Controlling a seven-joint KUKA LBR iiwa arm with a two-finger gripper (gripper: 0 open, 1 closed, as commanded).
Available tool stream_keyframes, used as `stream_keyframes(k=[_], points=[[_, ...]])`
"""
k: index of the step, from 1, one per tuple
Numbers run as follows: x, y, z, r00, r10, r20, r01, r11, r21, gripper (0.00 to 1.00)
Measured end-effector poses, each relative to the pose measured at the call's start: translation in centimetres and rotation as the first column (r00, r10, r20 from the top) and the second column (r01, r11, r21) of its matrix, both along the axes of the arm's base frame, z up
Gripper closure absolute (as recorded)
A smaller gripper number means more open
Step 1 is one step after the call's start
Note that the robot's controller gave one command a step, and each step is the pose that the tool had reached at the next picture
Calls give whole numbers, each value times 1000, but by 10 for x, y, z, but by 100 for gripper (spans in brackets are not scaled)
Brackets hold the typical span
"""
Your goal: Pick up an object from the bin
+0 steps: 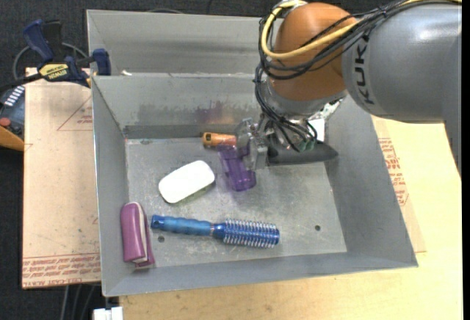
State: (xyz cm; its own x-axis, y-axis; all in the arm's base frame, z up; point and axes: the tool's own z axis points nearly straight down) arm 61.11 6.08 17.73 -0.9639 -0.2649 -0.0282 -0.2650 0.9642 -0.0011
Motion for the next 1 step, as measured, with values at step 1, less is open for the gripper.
stream_keyframes(k=[1], points=[[-1, 4, -14, 1000, 17, -2, -17, 1000, 0, 100]])
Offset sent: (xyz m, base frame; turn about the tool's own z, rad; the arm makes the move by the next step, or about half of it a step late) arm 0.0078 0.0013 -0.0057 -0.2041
